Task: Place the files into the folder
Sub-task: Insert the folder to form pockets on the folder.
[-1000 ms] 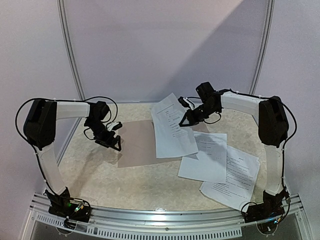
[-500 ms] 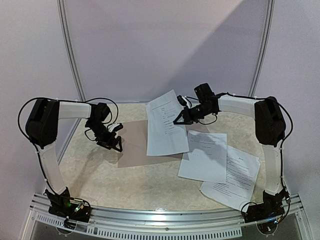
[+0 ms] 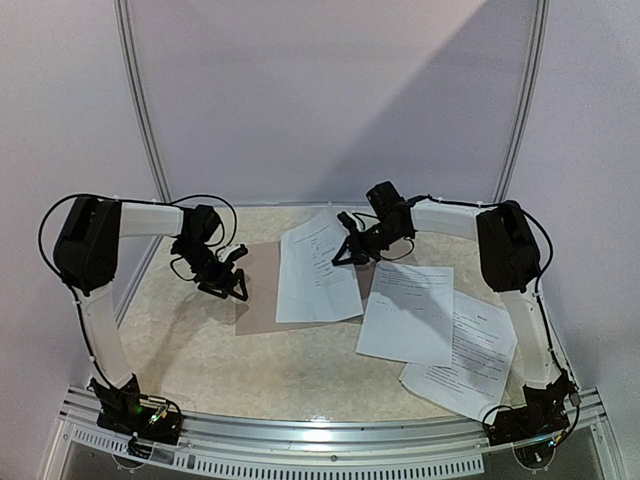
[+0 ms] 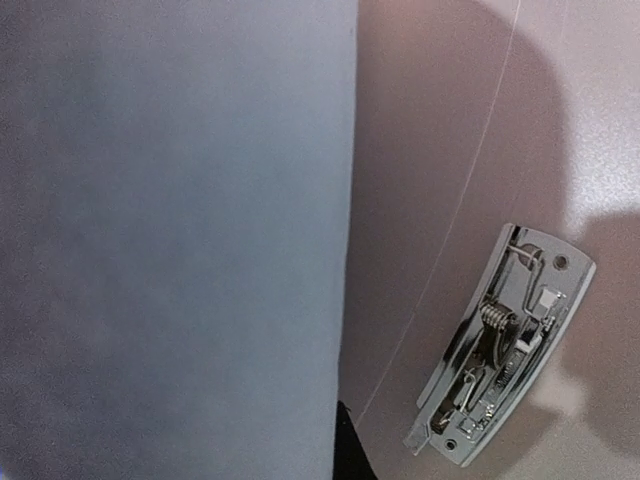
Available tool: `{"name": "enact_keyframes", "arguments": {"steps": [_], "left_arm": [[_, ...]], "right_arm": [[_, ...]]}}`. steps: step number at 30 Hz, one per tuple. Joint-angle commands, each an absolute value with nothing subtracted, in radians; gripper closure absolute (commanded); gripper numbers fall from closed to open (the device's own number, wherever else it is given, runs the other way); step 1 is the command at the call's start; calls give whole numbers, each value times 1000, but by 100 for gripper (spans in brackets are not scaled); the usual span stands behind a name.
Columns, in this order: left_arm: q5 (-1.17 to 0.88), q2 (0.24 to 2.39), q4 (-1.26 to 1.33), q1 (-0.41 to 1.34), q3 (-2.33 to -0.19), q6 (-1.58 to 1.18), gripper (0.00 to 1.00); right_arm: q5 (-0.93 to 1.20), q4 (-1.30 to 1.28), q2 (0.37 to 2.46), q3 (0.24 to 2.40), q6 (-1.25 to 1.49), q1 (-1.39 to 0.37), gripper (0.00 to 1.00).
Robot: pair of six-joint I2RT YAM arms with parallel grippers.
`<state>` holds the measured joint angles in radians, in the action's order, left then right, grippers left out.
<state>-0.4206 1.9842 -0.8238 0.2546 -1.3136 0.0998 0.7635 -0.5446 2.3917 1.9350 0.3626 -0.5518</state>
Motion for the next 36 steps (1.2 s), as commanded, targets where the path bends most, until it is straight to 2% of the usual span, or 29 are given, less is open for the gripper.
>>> {"name": "enact_keyframes", "arguments": {"steps": [1,8,14,15,17,19,22,26,31,36], "left_arm": [[-453,2064,-825,256,-1291,89,19],[-481,2065,-829,256,-1295,86,20],[-489,2064,-829,256,-1294,86,20],[-492,2064,-831,256,-1293,85,20],[-496,2061,-831,255,-1292,86,20],[-500,2058,-830,256,-1292,86,20],[-501,2056,-831,256,-1292,83,20],[-511,2055,-829,255,-1282,64,21],[-528,2064,-795,254,-1246,6,20],[-554,2090,-788,254,-1247,-29,21]], "right_arm": [[784,-593,2452,2009,427,-590,100],[776,-543,2504,2048,582,-603,100],[742,-546,2583,2166,658,-638,99],[726,-545,2588,2169,669,-640,97],[673,-565,2579,2169,674,-639,83],[621,-600,2560,2166,656,-639,76],[598,-616,2532,2135,644,-638,74],[573,-639,2488,2084,644,-639,78],[587,-601,2477,2052,667,-639,99],[603,-540,2515,2082,736,-645,100]]}}
